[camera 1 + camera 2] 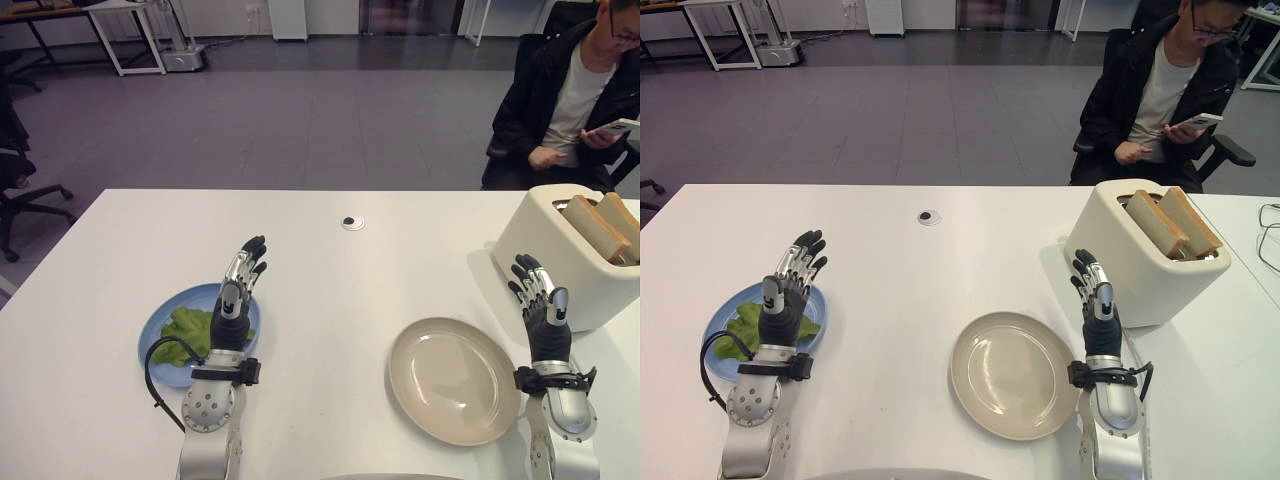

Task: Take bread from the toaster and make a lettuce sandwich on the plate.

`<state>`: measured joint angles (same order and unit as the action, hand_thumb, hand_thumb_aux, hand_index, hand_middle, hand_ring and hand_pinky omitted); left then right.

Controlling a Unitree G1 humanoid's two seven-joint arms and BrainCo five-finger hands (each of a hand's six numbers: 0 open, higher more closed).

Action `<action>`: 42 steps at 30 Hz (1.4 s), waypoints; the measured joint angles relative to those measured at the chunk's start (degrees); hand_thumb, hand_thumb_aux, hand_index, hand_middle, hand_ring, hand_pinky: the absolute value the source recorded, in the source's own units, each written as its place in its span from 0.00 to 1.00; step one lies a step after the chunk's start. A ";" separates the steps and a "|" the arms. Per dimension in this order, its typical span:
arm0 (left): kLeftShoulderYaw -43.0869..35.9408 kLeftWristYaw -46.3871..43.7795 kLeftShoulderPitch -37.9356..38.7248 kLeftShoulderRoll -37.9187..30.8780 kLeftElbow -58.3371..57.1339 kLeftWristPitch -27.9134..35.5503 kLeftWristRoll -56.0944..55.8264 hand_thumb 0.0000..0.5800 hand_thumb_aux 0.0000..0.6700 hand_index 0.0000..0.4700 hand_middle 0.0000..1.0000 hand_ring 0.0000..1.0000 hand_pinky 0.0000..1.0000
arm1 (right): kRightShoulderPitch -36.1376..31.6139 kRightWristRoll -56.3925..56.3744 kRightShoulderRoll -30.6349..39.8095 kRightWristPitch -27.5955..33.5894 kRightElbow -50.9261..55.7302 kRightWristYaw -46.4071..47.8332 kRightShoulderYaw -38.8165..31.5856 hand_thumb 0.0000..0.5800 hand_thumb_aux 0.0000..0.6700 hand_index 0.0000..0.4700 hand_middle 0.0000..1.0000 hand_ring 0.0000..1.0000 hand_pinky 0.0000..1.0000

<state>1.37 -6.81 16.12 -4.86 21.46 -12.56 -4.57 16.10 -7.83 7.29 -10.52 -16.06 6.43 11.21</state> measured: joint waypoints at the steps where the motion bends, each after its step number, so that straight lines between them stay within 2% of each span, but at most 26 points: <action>1: -0.59 -0.32 0.41 -0.02 0.57 0.17 -0.02 0.00 0.00 0.00 0.00 0.00 0.00 | 0.47 -0.33 -0.01 0.34 -0.96 0.11 -0.01 0.00 0.00 0.00 0.00 0.00 0.00; 9: -0.69 -1.13 2.07 -0.25 3.02 2.12 -1.12 0.00 0.00 0.00 0.00 0.00 0.00 | 3.21 -0.77 0.14 3.40 -6.09 0.21 0.65 0.00 0.00 0.00 0.00 0.00 0.00; 18: -0.64 -1.09 -0.44 -0.78 0.79 3.87 -0.04 0.00 0.00 0.00 0.00 0.00 0.00 | 0.71 -0.57 3.37 4.64 -8.40 3.46 -0.81 0.00 0.00 0.00 0.00 0.00 0.00; 21: -0.55 -1.10 -1.75 -0.76 -0.26 3.74 -0.02 0.00 0.00 0.00 0.00 0.00 0.00 | -4.27 -0.39 9.04 5.94 -9.42 3.48 5.04 0.00 0.00 0.00 0.00 0.00 0.00; 23: -0.36 -1.14 -2.20 -0.78 -1.01 3.39 -0.02 0.00 0.00 0.00 0.00 0.00 0.00 | -10.80 1.98 17.67 6.85 -8.61 3.12 11.90 0.00 0.00 0.00 0.00 0.00 0.00; 27: -0.67 -2.14 -3.01 -0.78 -3.07 2.51 -0.09 0.00 0.00 0.00 0.00 0.00 0.00 | -15.58 11.70 31.69 4.92 5.45 2.67 17.37 0.00 0.00 0.00 0.00 0.00 0.00; 29: -0.86 -2.95 -2.96 -0.73 -3.92 2.08 -0.52 0.00 0.00 0.00 0.00 0.00 0.00 | -15.54 15.86 35.13 2.05 12.42 2.44 17.49 0.00 0.00 0.00 0.00 0.00 0.00; 30: -0.89 -3.32 -2.94 -0.72 -3.98 1.76 -0.89 0.00 0.00 0.00 0.00 0.00 0.00 | -15.54 17.28 36.70 0.17 15.90 2.35 17.18 0.18 0.09 0.09 0.00 0.00 0.00; 31: -0.93 -3.56 -2.90 -0.70 -4.03 1.55 -1.07 0.00 0.00 0.00 0.00 0.00 0.00 | -15.68 19.38 38.47 -1.65 19.67 1.66 16.18 0.26 0.14 0.14 0.00 0.00 0.00; 36: -0.93 -4.22 -2.77 -0.68 -4.10 0.98 -1.18 0.00 0.00 0.00 0.00 0.00 0.00 | -18.96 24.64 43.30 -8.95 38.97 -1.36 12.26 0.22 0.12 0.12 0.00 0.00 0.00; 39: -0.87 -4.52 -2.36 -0.68 -3.98 0.89 -1.26 0.00 0.00 0.00 0.00 0.00 0.00 | -23.18 25.46 46.79 -11.90 48.70 -3.79 10.95 0.12 0.06 0.06 0.00 0.00 0.00; 42: -0.84 -4.79 -2.13 -0.67 -3.60 0.85 -1.67 0.00 0.00 0.00 0.00 0.00 0.00 | -26.59 25.89 49.60 -14.73 56.22 -6.08 9.40 0.14 0.07 0.07 0.00 0.00 0.00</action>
<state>0.53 -11.60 13.99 -5.53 17.86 -11.71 -6.25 -10.49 18.06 56.90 -25.25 40.16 0.35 20.60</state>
